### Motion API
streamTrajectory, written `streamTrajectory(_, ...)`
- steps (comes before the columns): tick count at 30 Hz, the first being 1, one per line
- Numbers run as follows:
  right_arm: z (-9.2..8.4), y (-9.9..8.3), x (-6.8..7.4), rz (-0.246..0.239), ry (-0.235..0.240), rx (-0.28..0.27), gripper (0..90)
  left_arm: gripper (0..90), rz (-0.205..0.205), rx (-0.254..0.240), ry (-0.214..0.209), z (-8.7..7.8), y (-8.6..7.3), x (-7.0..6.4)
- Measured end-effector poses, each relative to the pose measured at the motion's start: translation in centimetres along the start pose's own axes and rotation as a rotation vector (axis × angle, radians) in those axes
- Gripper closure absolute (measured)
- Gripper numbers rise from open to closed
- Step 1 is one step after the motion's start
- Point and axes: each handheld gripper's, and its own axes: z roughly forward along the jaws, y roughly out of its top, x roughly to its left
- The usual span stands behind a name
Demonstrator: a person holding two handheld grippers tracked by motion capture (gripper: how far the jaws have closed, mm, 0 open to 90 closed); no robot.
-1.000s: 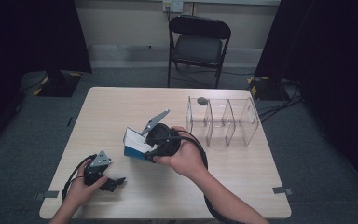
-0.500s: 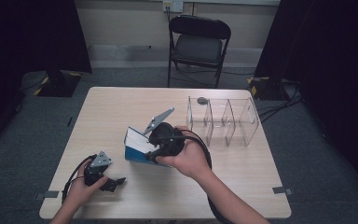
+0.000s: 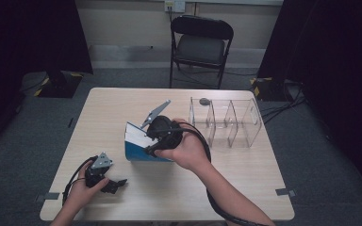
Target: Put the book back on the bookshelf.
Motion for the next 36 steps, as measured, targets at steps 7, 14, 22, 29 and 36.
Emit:
streamTrajectory(7,0.0,0.3,-0.4,-0.003,0.008,-0.001,60.9,0.0,0.0,0.0,0.0,0.0,0.0,0.0)
streamTrajectory(14,0.0,0.3,-0.9,-0.008,0.026,0.01,61.5,0.0,-0.006,-0.001,-0.002,0.0,0.0,0.0)
streamTrajectory(22,-0.2,-0.4,0.1,-0.007,0.044,0.016,62.0,0.0,-0.006,-0.002,-0.003,0.0,0.0,0.0)
streamTrajectory(29,-1.0,0.0,-0.2,0.007,0.091,0.022,61.5,0.0,-0.007,-0.001,-0.002,0.0,0.0,0.0)
streamTrajectory(36,-0.7,0.8,-1.6,0.034,0.083,-0.02,60.1,0.0,-0.007,-0.001,-0.002,0.0,0.0,0.0)
